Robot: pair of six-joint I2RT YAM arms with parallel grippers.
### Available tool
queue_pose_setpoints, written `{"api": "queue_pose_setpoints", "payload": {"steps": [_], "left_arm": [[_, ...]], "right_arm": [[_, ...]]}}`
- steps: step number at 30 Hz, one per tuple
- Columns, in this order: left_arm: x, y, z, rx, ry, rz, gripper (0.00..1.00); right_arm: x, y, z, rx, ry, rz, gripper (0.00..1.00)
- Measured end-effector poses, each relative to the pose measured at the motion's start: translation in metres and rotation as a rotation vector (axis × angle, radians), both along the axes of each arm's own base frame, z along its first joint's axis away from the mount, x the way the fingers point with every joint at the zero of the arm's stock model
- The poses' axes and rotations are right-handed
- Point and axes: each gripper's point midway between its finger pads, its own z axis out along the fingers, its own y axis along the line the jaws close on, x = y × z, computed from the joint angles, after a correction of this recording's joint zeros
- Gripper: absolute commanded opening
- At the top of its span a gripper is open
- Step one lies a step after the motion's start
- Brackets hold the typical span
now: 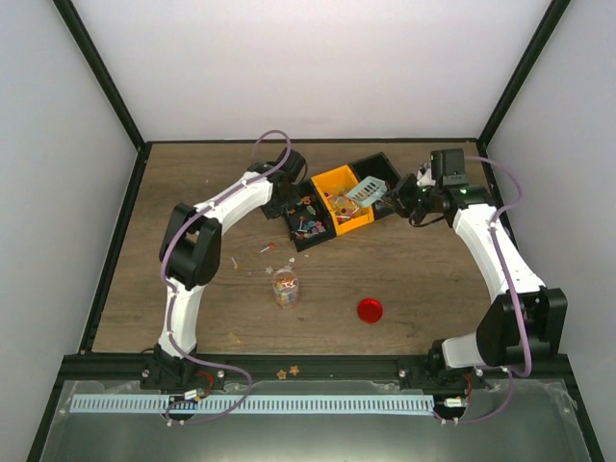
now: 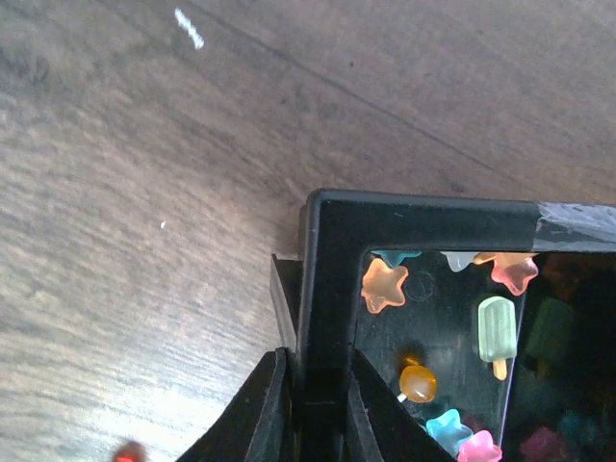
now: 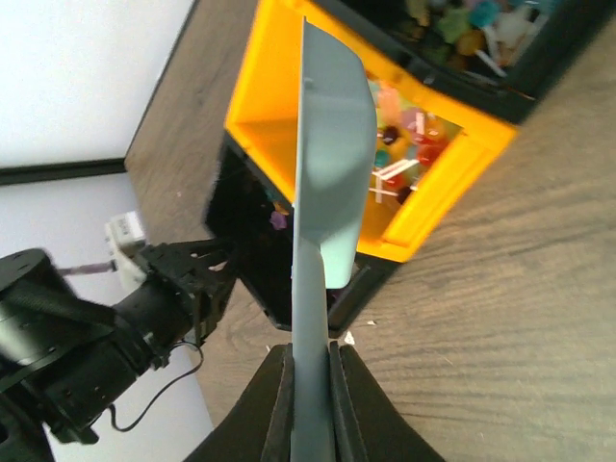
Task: Pack the candies
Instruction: Move the storage box to the center of the board, then scoop the fake candies from the storage box.
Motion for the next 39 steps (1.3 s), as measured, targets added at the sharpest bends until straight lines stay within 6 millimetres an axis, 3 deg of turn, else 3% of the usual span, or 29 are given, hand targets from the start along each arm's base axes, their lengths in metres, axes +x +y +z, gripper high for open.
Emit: {"api": "queue_pose_setpoints", "payload": {"steps": [8, 19, 34, 39], "left_arm": [[0.012, 0.002, 0.006, 0.024, -0.04, -0.065, 0.16], [0.015, 0.002, 0.003, 0.029, -0.063, -0.075, 0.13], [0.014, -0.002, -0.005, -0.007, -0.057, -0.098, 0.16], [0.015, 0.0, -0.006, -0.049, -0.041, -0.094, 0.22]], "right_arm": [[-0.014, -0.008, -0.009, -0.02, 0.145, -0.114, 0.01], [-0.024, 0.03, -0.031, 0.022, 0.291, -0.121, 0.01], [0.023, 0.041, -0.06, 0.011, 0.404, -0.183, 0.01], [0.024, 0.045, -0.06, -0.025, 0.457, -0.19, 0.01]]}}
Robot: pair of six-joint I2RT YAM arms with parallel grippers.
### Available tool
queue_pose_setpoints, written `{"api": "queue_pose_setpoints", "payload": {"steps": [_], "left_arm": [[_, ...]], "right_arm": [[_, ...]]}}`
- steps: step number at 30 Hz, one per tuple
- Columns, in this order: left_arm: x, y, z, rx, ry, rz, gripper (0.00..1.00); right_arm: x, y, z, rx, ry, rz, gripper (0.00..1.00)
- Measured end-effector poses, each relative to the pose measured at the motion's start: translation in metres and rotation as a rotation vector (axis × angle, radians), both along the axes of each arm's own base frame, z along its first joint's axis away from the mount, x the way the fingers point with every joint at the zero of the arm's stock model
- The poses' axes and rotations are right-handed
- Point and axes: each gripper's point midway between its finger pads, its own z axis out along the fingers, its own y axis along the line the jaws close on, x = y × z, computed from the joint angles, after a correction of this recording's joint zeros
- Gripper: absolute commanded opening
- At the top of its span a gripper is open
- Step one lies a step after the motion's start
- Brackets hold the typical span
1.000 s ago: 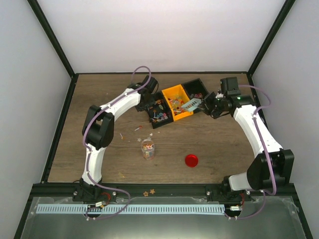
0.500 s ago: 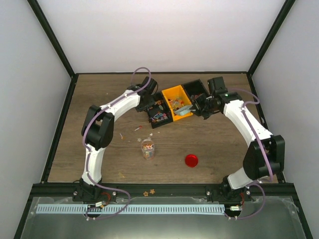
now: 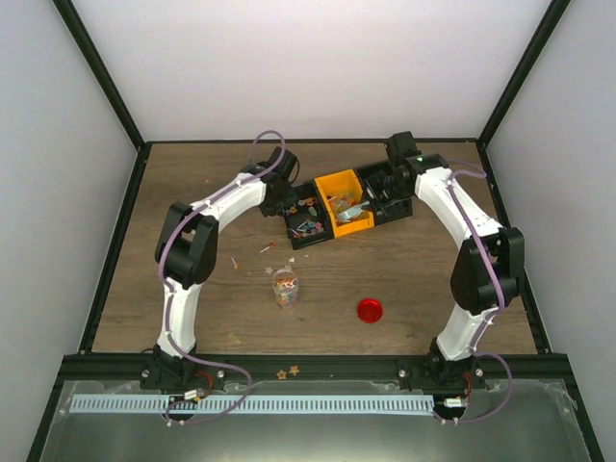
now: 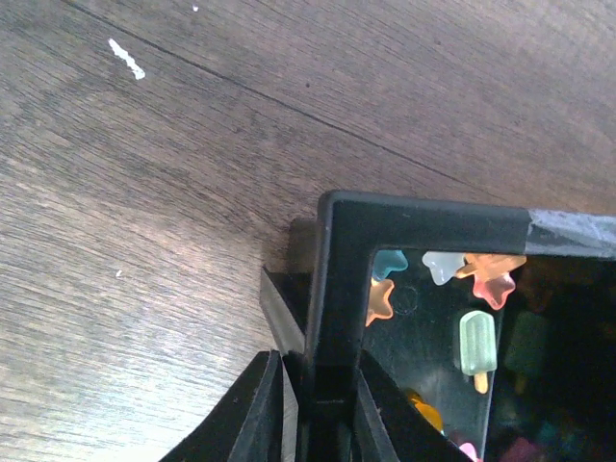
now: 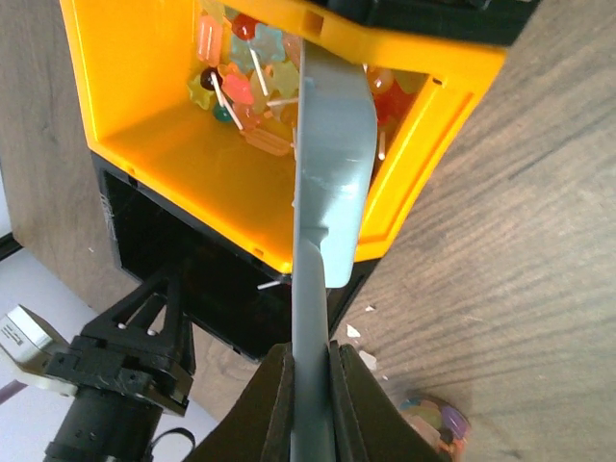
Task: Pack the candies
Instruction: Scoop the fake candies from the storage box.
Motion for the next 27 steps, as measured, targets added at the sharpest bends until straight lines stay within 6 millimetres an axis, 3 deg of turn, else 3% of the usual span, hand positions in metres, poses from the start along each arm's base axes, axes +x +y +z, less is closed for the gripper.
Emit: {"api": "queue_pose_setpoints", "payload": {"steps": [5, 11, 27], "left_arm": [[0.005, 0.002, 0.001, -0.037, 0.003, 0.02, 0.23], [0.006, 0.001, 0.001, -0.059, 0.005, 0.021, 0.22], [0.005, 0.0, 0.0, -0.049, 0.009, -0.06, 0.13]], "right_arm": [[-0.011, 0.007, 0.01, -0.032, 0.029, 0.007, 0.01], [-0.021, 0.009, 0.006, -0.066, 0.065, -0.009, 0.01], [-0.004, 0.018, -0.025, 0.006, 0.038, -0.105, 0.01]]}}
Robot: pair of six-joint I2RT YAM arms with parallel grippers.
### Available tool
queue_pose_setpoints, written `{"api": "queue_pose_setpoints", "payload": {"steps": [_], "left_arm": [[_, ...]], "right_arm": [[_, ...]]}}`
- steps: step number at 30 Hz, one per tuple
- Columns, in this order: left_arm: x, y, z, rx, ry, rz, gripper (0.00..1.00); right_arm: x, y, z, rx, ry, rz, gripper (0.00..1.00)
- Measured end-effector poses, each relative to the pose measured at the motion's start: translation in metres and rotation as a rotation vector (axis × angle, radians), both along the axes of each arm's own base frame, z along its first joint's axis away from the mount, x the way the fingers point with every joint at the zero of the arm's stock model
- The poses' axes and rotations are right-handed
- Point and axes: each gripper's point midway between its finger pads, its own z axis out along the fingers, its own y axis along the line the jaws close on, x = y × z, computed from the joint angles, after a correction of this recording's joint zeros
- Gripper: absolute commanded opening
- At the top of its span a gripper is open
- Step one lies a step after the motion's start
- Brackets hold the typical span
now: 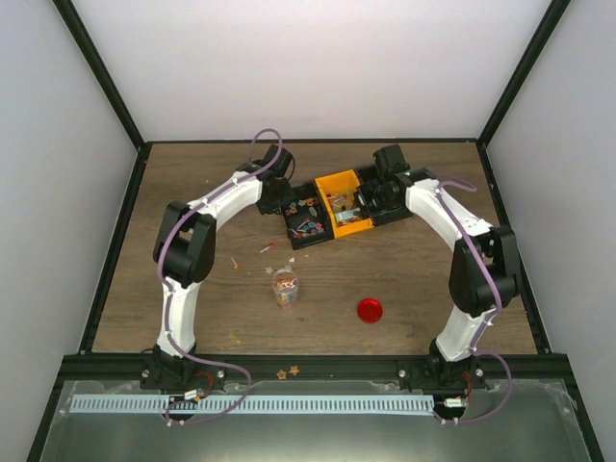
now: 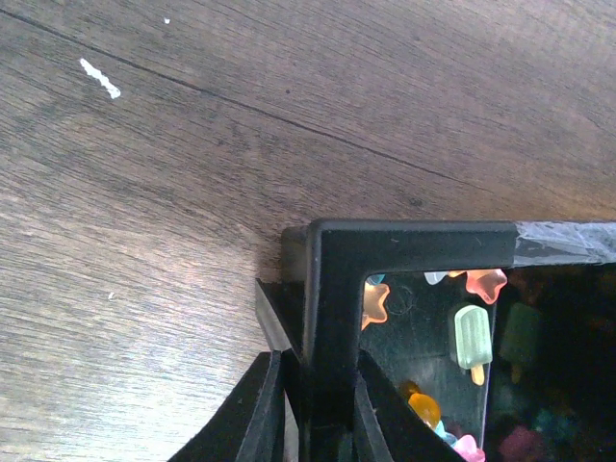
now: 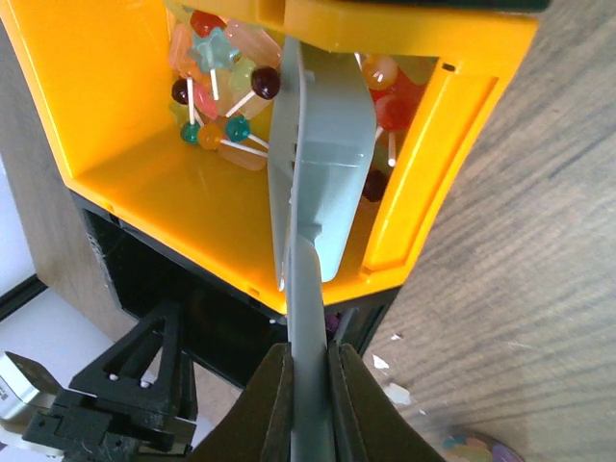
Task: Pack the candies
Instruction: Scoop the fake candies from the storage box.
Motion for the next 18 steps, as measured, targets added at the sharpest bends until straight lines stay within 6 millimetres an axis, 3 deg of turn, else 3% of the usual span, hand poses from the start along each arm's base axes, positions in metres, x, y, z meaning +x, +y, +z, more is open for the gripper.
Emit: {"api": "queue_pose_setpoints", "payload": {"steps": [18], "left_arm": [[0.008, 0.015, -0.001, -0.015, 0.006, -0.015, 0.13]], "right_arm": [[0.026, 0.013, -0.027, 0.104, -0.175, -0.036, 0.01]]}}
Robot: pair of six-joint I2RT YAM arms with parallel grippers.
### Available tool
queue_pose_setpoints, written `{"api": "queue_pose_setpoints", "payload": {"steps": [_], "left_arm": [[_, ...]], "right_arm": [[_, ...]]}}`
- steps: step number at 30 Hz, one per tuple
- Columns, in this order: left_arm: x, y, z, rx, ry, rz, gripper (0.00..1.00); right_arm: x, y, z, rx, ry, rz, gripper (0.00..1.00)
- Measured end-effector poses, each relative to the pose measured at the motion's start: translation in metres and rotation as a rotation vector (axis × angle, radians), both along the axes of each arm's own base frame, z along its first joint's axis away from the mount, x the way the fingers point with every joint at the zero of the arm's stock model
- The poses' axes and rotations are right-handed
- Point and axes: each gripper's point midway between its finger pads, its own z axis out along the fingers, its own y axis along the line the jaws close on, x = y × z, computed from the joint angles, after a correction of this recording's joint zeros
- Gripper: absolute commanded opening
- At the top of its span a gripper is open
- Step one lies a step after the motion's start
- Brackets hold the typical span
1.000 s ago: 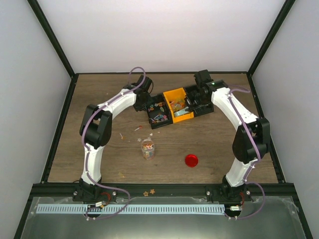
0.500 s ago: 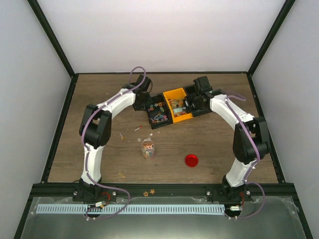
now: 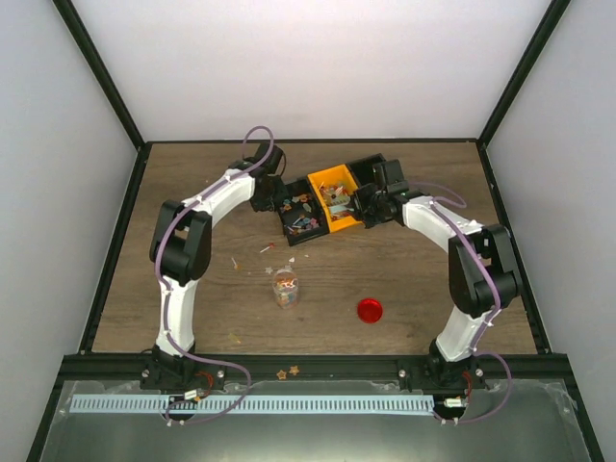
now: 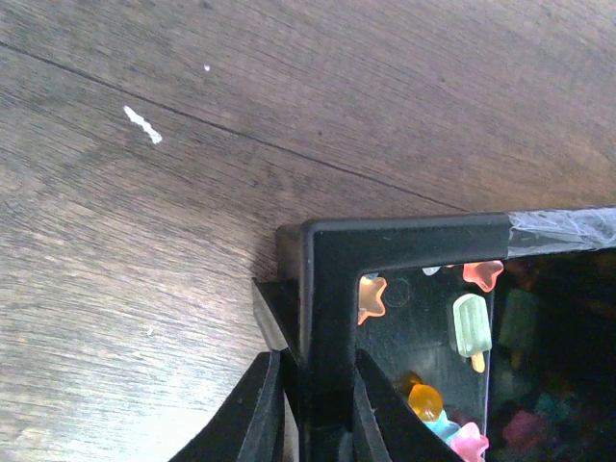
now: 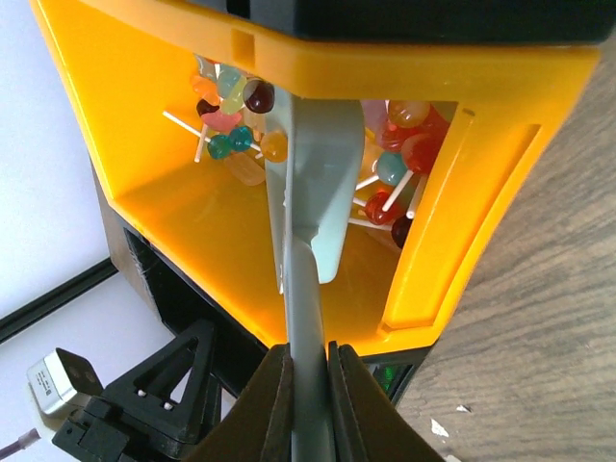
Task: Pack the candies
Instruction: Scoop the fake candies from the storage box.
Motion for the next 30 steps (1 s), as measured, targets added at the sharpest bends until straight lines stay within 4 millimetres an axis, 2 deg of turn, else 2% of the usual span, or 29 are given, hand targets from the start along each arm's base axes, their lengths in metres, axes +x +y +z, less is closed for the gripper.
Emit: {"api": "queue_pose_setpoints", "payload": {"steps": [5, 9, 13, 16, 21, 26, 30], "left_arm": [[0.004, 0.006, 0.0, 0.004, -0.007, 0.02, 0.13], [0.005, 0.007, 0.0, 0.002, -0.008, 0.021, 0.13], [0.005, 0.006, 0.0, 0.0, -0.008, 0.013, 0.19], [0.005, 0.006, 0.0, -0.004, -0.006, 0.017, 0.19], [0.005, 0.003, -0.001, -0.022, -0.003, 0.007, 0.19], [0.005, 0.002, -0.001, -0.019, -0.003, -0.01, 0.18], [0.006, 0.002, 0.0, -0.003, 0.003, -0.028, 0.17]], "right_arm": [[0.007, 0.005, -0.003, 0.007, -0.024, 0.018, 0.01], [0.009, 0.006, 0.006, -0.012, -0.02, 0.031, 0.01], [-0.007, 0.001, 0.016, -0.041, 0.022, 0.031, 0.01], [-0.022, -0.004, 0.022, -0.059, 0.06, 0.035, 0.01], [-0.031, -0.006, 0.023, -0.075, 0.084, 0.046, 0.01], [-0.025, -0.004, 0.014, -0.078, 0.083, 0.058, 0.01], [-0.001, 0.006, 0.004, -0.066, 0.02, 0.083, 0.01]]}}
